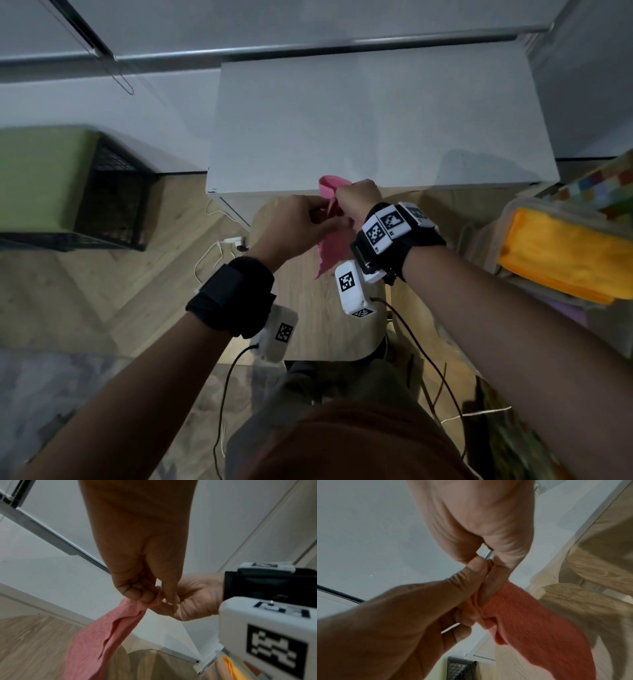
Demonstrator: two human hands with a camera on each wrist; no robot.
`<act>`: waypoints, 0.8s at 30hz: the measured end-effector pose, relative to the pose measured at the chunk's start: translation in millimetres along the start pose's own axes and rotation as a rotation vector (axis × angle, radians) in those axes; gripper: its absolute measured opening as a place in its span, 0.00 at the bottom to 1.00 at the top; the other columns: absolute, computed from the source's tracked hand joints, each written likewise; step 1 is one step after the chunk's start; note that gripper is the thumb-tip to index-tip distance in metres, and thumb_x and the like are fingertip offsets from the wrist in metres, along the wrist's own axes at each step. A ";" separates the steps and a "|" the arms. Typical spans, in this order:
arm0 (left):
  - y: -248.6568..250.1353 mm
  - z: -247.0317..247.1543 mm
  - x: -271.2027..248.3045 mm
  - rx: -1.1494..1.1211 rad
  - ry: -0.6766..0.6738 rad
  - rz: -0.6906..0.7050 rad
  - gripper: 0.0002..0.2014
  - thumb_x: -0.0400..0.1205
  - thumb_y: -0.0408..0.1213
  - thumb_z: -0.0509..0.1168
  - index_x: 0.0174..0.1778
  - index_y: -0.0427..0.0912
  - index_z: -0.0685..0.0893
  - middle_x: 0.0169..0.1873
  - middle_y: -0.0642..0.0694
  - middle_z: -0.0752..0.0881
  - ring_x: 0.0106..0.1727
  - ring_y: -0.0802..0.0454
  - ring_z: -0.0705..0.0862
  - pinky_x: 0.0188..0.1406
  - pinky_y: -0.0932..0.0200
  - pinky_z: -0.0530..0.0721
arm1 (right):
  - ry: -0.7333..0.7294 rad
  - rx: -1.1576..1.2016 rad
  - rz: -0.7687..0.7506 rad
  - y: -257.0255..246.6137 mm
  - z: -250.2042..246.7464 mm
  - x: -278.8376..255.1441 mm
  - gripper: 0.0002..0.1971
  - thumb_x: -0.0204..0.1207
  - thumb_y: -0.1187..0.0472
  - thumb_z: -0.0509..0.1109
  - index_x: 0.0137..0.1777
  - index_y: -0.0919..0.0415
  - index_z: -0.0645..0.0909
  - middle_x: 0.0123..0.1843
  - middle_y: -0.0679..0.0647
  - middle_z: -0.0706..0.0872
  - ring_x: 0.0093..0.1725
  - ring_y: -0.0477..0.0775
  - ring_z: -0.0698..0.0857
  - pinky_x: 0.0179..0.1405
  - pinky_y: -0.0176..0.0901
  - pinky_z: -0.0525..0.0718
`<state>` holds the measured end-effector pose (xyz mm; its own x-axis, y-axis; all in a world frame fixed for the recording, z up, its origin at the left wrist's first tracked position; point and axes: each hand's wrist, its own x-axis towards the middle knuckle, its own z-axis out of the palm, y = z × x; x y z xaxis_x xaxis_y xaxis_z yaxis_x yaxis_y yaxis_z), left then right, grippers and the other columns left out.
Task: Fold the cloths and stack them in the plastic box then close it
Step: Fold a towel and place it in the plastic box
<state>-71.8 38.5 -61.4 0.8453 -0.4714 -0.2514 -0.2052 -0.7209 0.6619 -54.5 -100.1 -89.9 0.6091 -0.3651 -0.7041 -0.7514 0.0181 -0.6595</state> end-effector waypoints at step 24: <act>14.4 -81.5 -37.0 -0.050 0.259 0.086 0.07 0.76 0.35 0.66 0.40 0.48 0.90 0.34 0.56 0.89 0.36 0.72 0.82 0.36 0.79 0.74 | -0.188 -0.293 -0.126 49.6 -10.1 -18.7 0.08 0.71 0.68 0.72 0.46 0.55 0.83 0.40 0.61 0.90 0.39 0.62 0.89 0.38 0.54 0.90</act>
<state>-65.8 86.9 15.1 0.9252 -0.3794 -0.0081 -0.2625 -0.6550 0.7085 -105.7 -101.9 -106.8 0.7169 -0.1694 -0.6763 -0.6918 -0.2935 -0.6598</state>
